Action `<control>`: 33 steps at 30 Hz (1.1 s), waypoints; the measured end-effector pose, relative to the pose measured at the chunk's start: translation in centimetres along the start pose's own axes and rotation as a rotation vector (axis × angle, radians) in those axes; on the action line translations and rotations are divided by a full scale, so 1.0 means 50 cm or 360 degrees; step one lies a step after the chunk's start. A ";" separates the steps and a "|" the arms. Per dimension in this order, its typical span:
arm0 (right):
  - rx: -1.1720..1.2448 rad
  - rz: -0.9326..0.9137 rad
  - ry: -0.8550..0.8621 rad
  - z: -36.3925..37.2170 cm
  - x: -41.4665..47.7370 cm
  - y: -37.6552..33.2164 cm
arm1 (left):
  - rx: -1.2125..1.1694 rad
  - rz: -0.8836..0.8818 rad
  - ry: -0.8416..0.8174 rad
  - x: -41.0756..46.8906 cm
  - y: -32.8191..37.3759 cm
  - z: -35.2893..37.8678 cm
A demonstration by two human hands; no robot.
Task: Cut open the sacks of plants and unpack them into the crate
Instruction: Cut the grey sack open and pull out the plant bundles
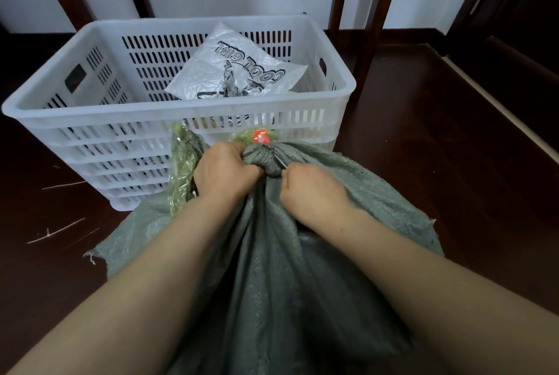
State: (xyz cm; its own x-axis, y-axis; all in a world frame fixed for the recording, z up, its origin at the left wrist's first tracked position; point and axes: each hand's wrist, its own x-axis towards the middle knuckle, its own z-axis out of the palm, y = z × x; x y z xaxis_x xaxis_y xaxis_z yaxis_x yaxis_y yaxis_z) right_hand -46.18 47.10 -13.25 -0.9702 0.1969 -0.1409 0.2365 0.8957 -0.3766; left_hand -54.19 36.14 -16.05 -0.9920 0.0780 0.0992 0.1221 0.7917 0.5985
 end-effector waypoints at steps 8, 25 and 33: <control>-0.0097 -0.0059 -0.0057 -0.002 -0.011 0.002 | -0.0043 -0.0073 -0.0021 0.013 -0.016 -0.018; -0.0016 0.0006 -0.0106 -0.002 0.003 0.001 | -0.0134 -0.0010 0.0004 0.004 -0.011 0.002; -0.0048 -0.0034 -0.0125 0.004 -0.003 -0.004 | -0.0219 -0.0128 -0.0048 0.013 -0.029 -0.012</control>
State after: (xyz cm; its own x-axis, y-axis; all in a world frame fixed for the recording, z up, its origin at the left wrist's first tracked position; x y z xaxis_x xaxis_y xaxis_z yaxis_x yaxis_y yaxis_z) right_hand -46.08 46.81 -13.31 -0.9677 0.1471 -0.2048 0.2131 0.9112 -0.3526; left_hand -54.99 34.69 -16.37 -0.9990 0.0374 0.0240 0.0434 0.7060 0.7069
